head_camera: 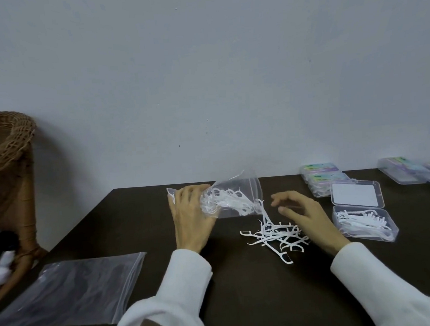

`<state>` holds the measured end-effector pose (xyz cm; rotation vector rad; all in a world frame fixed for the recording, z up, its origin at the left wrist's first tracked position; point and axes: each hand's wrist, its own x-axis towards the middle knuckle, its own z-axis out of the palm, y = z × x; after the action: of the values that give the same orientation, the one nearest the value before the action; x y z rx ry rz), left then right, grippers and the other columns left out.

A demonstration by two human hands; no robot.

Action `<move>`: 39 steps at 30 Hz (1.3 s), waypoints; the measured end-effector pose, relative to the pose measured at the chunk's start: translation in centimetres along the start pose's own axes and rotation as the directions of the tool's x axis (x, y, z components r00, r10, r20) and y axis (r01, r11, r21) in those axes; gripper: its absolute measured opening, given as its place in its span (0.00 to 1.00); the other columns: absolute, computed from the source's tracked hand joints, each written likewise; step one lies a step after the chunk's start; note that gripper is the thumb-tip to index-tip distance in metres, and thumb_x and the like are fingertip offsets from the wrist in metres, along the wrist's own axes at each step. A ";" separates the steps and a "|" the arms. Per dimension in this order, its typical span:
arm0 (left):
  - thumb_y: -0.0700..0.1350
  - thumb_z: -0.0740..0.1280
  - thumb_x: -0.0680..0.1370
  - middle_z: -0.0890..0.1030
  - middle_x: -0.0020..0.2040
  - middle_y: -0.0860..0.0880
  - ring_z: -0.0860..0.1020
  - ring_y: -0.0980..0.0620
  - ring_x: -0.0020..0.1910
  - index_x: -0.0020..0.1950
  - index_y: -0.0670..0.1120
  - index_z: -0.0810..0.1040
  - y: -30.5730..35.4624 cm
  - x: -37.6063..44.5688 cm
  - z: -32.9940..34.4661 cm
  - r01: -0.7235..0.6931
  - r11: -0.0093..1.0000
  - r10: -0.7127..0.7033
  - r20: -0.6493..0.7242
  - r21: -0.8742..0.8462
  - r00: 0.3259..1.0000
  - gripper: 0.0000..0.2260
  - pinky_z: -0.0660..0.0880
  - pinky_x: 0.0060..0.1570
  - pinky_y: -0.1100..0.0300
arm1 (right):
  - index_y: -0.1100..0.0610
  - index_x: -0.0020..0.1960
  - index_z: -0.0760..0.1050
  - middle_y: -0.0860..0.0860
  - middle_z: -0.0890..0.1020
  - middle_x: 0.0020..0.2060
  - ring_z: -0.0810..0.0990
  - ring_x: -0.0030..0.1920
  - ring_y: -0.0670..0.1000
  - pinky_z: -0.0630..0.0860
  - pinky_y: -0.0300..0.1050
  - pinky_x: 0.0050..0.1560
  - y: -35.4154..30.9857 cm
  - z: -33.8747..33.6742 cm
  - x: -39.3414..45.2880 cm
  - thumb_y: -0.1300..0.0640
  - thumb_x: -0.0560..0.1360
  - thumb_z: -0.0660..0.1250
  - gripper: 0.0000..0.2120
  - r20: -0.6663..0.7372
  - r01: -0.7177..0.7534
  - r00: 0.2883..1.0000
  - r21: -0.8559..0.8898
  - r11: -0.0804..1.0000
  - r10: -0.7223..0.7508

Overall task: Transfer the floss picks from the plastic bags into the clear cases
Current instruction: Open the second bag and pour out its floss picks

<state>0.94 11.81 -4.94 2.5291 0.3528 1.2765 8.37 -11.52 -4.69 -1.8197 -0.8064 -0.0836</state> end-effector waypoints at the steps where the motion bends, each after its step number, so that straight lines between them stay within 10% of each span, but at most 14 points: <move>1: 0.50 0.77 0.67 0.78 0.56 0.47 0.73 0.46 0.59 0.59 0.46 0.77 0.3 -0.1 0.1 -0.024 1.000 0.024 0.003 -0.008 1.000 0.23 0.64 0.68 0.45 | 0.51 0.49 0.79 0.43 0.78 0.57 0.77 0.55 0.38 0.72 0.35 0.56 -0.3 0.2 0.1 0.61 0.76 0.64 0.07 0.011 -0.020 1.000 0.075 0.997 0.019; 11: 0.59 0.67 0.67 0.75 0.55 0.50 0.68 0.54 0.58 0.60 0.49 0.74 2.6 -1.0 0.5 -0.193 0.971 0.199 0.033 -0.139 0.979 0.24 0.70 0.60 0.40 | 0.47 0.60 0.70 0.43 0.80 0.51 0.79 0.50 0.39 0.75 0.30 0.45 -1.2 1.7 -0.1 0.52 0.70 0.71 0.20 0.147 -0.125 0.982 0.065 0.990 0.115; 16: 0.53 0.73 0.66 0.76 0.54 0.49 0.69 0.53 0.57 0.59 0.48 0.76 2.6 -1.0 0.5 -0.222 0.968 0.224 0.001 -0.115 0.975 0.24 0.67 0.64 0.42 | 0.54 0.55 0.77 0.53 0.81 0.50 0.80 0.50 0.51 0.78 0.47 0.50 -0.6 1.0 0.2 0.54 0.74 0.68 0.10 0.107 -0.085 0.990 -0.072 0.994 0.093; 27: 0.54 0.74 0.67 0.76 0.54 0.48 0.68 0.54 0.57 0.59 0.48 0.76 2.8 -1.3 0.6 -0.194 0.973 0.201 0.045 -0.128 0.978 0.24 0.71 0.60 0.42 | 0.50 0.53 0.75 0.41 0.77 0.40 0.75 0.38 0.34 0.70 0.25 0.39 -0.8 1.1 0.3 0.64 0.73 0.67 0.13 0.058 -0.090 0.994 -0.033 0.995 0.092; 39: 0.52 0.73 0.67 0.77 0.52 0.50 0.70 0.52 0.56 0.57 0.48 0.77 1.9 -0.6 0.1 -0.144 0.987 0.145 0.011 -0.068 0.989 0.20 0.65 0.65 0.41 | 0.48 0.43 0.75 0.48 0.80 0.40 0.78 0.39 0.43 0.72 0.27 0.38 -1.0 0.3 0.2 0.59 0.73 0.69 0.06 -0.080 -0.008 0.997 -0.021 1.000 0.007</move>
<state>0.85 9.83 -4.81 2.5456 0.1219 1.2959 7.88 -10.95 -3.94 -1.8276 -0.7447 -0.1595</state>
